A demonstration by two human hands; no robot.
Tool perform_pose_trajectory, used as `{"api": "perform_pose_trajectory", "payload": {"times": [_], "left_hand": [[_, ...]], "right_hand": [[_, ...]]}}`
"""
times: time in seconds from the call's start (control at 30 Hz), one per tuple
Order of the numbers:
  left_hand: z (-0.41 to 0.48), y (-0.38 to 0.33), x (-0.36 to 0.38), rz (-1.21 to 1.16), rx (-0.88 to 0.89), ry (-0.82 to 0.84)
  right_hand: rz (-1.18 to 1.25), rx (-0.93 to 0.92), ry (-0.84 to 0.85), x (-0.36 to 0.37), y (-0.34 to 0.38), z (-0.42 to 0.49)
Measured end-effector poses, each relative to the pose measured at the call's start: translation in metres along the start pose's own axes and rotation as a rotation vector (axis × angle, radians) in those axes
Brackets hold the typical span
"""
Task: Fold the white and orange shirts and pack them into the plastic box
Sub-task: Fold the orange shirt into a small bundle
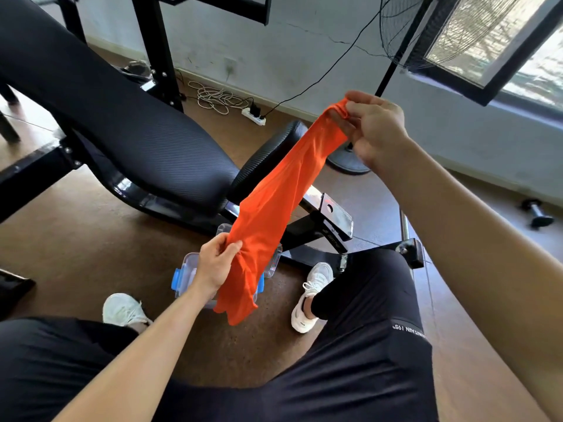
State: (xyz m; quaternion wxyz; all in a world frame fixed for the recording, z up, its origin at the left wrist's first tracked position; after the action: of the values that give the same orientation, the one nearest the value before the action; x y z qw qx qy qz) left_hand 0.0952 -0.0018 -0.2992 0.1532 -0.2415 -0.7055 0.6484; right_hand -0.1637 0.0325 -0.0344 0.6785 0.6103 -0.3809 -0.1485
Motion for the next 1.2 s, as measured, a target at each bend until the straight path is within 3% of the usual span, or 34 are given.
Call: {"api": "perform_pose_trajectory", "payload": {"times": [0.1, 0.2, 0.5, 0.7, 0.8, 1.07, 1.2], "left_hand": [[0.0, -0.01, -0.008, -0.231, -0.043, 0.041], [0.0, -0.022, -0.017, -0.283, -0.051, 0.037], [-0.006, -0.03, -0.045, 0.035, 0.064, 0.19], [-0.007, -0.037, -0.04, -0.034, 0.025, 0.168], [-0.003, -0.041, -0.036, -0.109, 0.01, 0.153], [0.001, -0.051, -0.021, -0.368, -0.04, 0.02], [0.002, -0.054, -0.024, -0.47, -0.063, -0.009]], "right_hand": [[-0.046, 0.002, -0.032, -0.017, -0.008, 0.01], [-0.078, 0.083, -0.089, -0.039, -0.027, 0.019], [-0.29, 0.373, -0.152, -0.089, -0.139, 0.028], [-0.352, 0.466, 0.209, -0.093, -0.201, 0.001], [-0.433, 0.488, 0.226, -0.089, -0.222, -0.032], [-0.461, 0.781, 0.328, -0.087, -0.275, -0.104], [-0.342, 0.862, 0.418, -0.088, -0.291, -0.097]]}}
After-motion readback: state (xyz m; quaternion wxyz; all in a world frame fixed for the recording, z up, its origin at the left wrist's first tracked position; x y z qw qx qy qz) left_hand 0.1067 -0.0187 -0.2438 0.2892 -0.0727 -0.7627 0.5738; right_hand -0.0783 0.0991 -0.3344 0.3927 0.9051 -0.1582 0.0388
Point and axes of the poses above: each hand's wrist, its own z-axis towards the middle knuckle, its own x-axis out of the palm, y = z × x, the point moved 1 cm from there along z, towards the middle knuckle, and after that the axes turned 7 degrees about y, right-handed, at the moved point
